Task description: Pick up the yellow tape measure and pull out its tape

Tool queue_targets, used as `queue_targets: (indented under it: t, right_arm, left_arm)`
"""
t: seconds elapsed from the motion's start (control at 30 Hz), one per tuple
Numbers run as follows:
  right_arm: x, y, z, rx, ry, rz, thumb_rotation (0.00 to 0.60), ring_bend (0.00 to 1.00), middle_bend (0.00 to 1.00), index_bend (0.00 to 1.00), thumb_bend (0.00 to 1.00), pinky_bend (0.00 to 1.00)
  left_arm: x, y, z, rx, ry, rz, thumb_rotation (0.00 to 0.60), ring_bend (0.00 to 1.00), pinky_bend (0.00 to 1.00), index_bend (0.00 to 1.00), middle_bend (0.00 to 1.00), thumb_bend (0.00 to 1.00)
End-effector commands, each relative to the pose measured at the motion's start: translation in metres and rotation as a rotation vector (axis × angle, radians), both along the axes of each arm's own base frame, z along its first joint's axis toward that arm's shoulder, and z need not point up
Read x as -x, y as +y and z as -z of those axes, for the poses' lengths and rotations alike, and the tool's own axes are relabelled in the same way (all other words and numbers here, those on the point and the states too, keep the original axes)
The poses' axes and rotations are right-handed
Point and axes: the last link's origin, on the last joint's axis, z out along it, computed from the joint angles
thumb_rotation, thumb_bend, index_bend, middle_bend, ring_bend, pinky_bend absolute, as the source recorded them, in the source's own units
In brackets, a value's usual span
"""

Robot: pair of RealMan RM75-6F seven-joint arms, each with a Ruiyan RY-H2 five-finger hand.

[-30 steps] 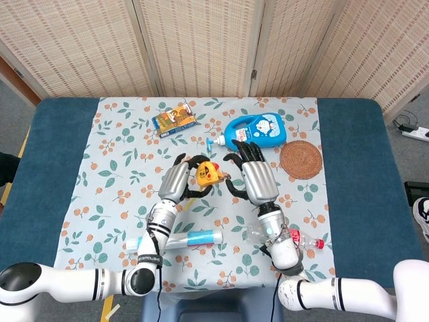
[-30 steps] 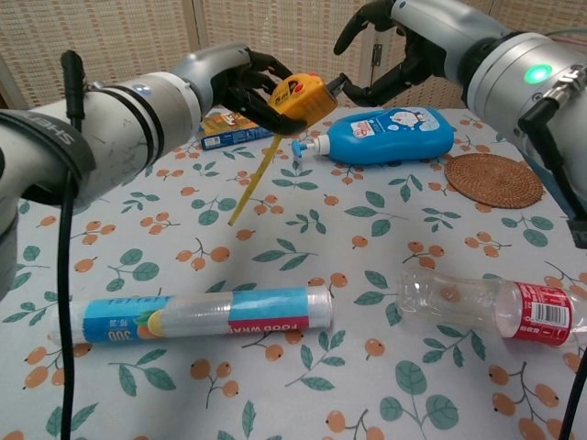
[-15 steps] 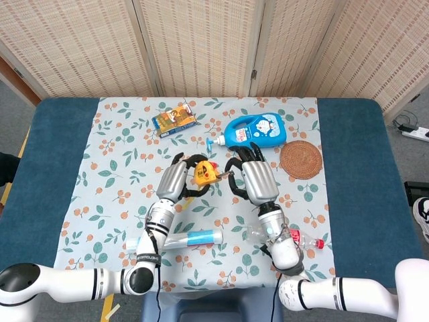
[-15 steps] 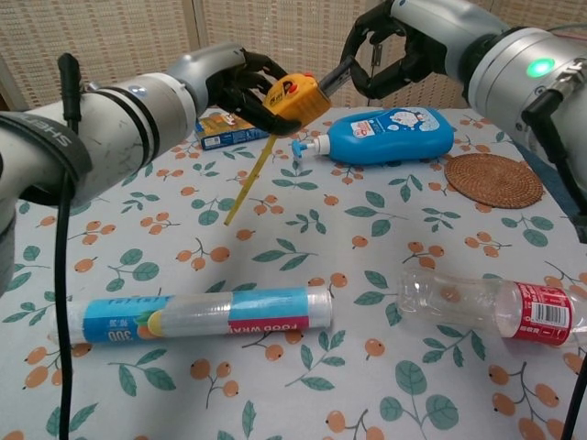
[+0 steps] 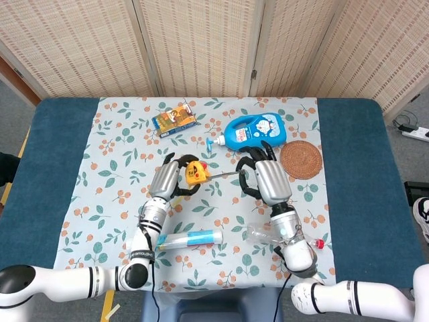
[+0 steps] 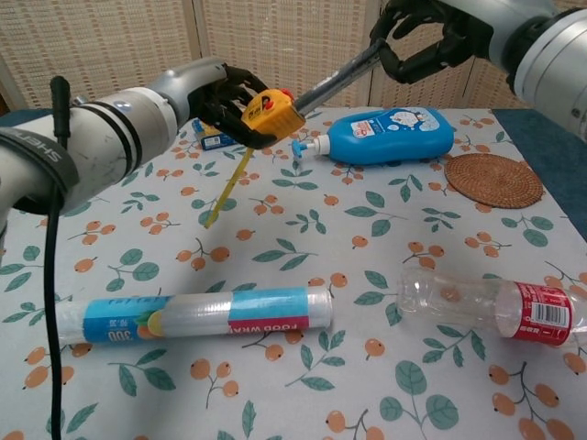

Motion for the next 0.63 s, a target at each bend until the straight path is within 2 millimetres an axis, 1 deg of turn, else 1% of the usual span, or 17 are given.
queue_targets:
  t: [0.03, 0.17, 0.37, 0.63]
  right_arm:
    - [0.011, 0.004, -0.018, 0.03, -0.03, 0.001, 0.6, 0.19, 0.26, 0.63, 0.64, 0.0]
    - [0.024, 0.006, -0.042, 0.064, -0.056, 0.011, 0.6, 0.19, 0.26, 0.63, 0.64, 0.0]
    - [0.04, 0.012, -0.078, 0.109, -0.106, 0.023, 0.6, 0.19, 0.26, 0.63, 0.64, 0.0]
    - [0.062, 0.022, -0.121, 0.171, -0.154, 0.047, 0.6, 0.19, 0.27, 0.63, 0.64, 0.0]
  left_arm:
    - [0.017, 0.004, 0.0, 0.005, 0.035, -0.013, 0.6, 0.32, 0.07, 0.51, 0.47, 0.38]
    - [0.037, 0.008, -0.001, 0.008, 0.072, -0.032, 0.6, 0.32, 0.07, 0.51, 0.47, 0.38]
    - [0.059, 0.012, -0.001, 0.01, 0.123, -0.05, 0.6, 0.32, 0.08, 0.51, 0.47, 0.38]
    - [0.079, 0.013, -0.001, 0.024, 0.146, -0.073, 0.6, 0.32, 0.08, 0.51, 0.47, 0.38]
